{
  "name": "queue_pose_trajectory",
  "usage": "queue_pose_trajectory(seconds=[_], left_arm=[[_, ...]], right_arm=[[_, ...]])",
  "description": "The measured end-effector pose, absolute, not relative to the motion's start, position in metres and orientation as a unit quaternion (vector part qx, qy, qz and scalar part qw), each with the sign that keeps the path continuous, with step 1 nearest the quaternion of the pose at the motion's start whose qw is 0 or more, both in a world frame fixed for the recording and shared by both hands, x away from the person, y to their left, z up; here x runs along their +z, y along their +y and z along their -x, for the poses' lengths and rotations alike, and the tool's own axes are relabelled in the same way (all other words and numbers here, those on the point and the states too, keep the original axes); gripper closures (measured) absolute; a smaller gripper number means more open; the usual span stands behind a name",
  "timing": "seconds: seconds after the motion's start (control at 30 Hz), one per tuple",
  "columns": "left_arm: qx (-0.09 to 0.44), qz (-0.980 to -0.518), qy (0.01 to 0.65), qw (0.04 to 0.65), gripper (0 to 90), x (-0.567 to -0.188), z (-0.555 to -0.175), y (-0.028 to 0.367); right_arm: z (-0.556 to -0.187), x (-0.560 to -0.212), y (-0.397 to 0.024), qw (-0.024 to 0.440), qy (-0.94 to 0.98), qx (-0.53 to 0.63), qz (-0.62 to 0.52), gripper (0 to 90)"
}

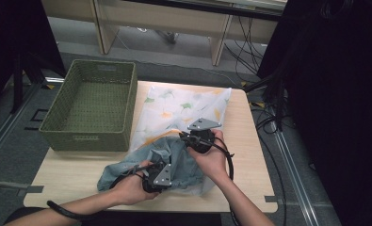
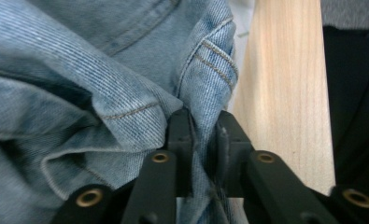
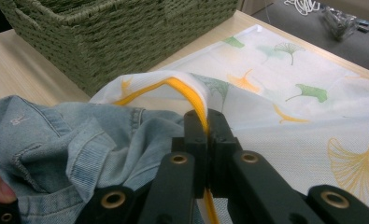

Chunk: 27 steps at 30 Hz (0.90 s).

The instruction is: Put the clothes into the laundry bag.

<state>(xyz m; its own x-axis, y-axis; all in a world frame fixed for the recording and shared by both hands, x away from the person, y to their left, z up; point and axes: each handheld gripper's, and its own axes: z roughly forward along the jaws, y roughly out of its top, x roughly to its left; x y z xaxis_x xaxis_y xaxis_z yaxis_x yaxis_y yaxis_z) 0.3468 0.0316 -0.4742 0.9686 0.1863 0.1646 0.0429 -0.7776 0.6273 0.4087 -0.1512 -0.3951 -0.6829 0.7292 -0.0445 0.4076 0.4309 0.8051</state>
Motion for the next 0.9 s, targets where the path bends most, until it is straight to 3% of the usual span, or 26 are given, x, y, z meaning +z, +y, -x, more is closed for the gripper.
queue_pose_trajectory(seconds=[0.4,0.9], left_arm=[[0.158,-0.881,0.147,0.422,81.1,-0.412,-0.360,0.055],[0.209,-0.851,0.184,0.446,81.2,-0.374,-0.366,0.070]], right_arm=[[-0.401,-0.376,-0.147,0.213,0.816,0.432,-0.319,89.8],[-0.397,-0.367,-0.142,0.213,0.807,0.451,-0.316,89.8]])
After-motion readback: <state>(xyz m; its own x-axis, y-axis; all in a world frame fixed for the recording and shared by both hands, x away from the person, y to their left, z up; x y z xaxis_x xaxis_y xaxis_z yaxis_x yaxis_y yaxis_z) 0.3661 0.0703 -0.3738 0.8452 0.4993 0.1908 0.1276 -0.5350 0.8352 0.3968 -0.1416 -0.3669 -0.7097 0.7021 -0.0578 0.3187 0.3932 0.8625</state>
